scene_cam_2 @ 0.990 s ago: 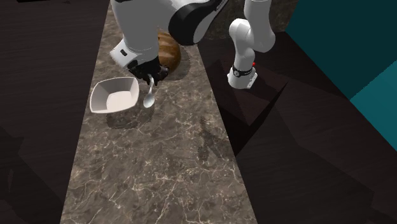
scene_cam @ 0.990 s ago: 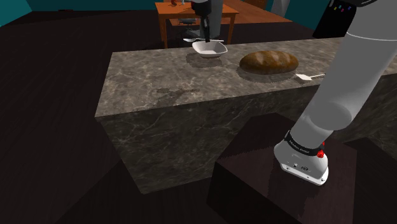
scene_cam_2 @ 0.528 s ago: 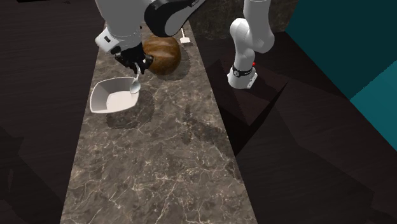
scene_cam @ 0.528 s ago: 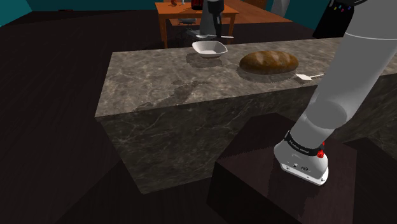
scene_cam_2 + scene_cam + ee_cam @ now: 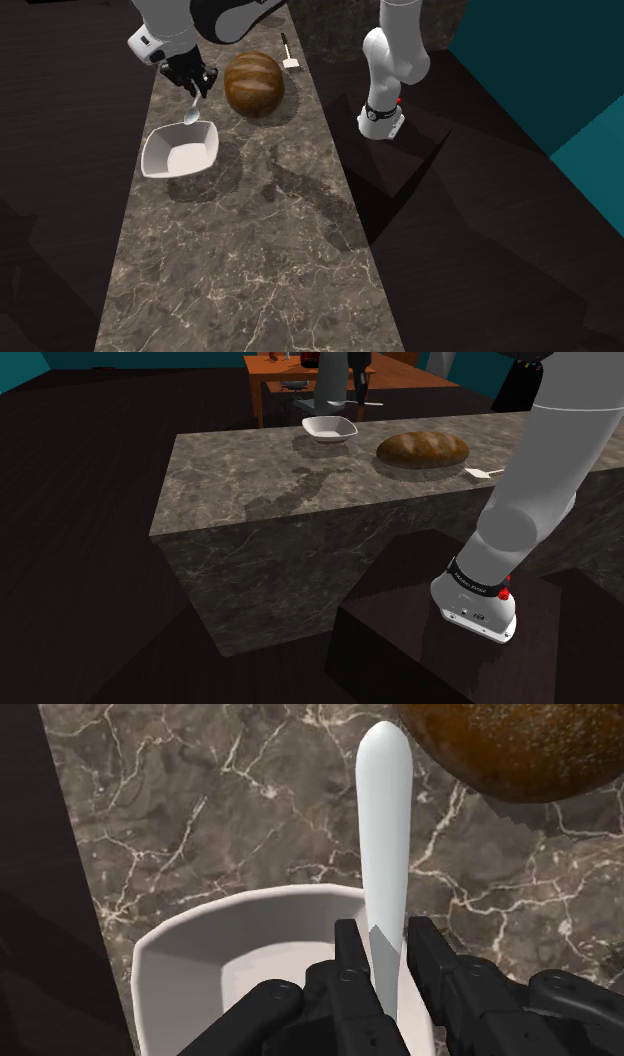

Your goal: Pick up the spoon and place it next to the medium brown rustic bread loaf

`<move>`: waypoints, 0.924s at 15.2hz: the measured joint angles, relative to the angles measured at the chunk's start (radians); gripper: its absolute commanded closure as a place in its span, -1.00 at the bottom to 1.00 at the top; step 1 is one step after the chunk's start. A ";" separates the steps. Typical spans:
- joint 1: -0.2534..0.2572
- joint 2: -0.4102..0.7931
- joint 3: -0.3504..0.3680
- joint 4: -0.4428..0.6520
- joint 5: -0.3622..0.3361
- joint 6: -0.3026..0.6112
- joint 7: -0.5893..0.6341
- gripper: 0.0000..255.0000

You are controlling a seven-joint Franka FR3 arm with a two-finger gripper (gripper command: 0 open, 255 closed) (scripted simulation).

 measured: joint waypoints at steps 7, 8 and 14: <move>-0.102 0.121 -0.052 0.157 0.036 0.000 -0.158 1.00; -0.120 0.142 -0.059 0.187 0.044 -0.002 -0.184 1.00; -0.201 0.252 -0.081 0.327 0.079 -0.011 -0.287 1.00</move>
